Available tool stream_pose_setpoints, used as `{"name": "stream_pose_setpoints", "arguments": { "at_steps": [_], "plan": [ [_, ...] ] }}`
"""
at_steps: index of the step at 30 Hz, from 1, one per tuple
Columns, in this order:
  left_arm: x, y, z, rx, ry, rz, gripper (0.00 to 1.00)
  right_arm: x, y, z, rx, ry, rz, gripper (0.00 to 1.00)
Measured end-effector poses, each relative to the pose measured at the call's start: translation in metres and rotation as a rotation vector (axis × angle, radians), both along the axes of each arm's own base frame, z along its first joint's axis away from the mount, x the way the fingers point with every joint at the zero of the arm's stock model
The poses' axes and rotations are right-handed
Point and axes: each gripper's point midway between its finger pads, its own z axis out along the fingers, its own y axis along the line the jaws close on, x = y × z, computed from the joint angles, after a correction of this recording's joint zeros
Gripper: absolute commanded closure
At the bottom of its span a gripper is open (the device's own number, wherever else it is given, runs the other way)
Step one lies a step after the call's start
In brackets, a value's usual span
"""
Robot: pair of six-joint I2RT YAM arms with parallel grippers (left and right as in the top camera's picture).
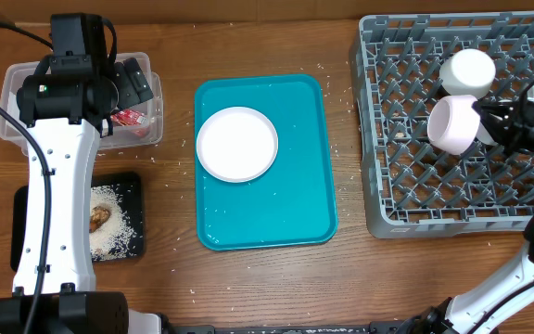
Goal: Sort waste into correct bins and load items into the dishwasher
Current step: 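Lower the pink bowl upside down into the rack and release it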
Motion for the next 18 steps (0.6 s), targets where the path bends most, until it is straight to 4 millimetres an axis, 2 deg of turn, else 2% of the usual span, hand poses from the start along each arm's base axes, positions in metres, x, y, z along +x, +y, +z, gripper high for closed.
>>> {"name": "stream_pose_setpoints", "arguments": {
  "at_steps": [9,13,18],
  "plan": [
    [0.0,0.0,0.0,0.0,0.0,0.0,0.0,0.007,-0.02,-0.04,-0.161,0.161,-0.025,0.96],
    [0.0,0.0,0.0,0.0,0.0,0.0,0.0,0.004,-0.03,-0.061,-0.233,0.292,-0.054,0.88],
    [0.0,0.0,0.0,0.0,0.0,0.0,0.0,0.0,-0.047,-0.068,-0.33,0.413,-0.108,0.8]
  ]
}}
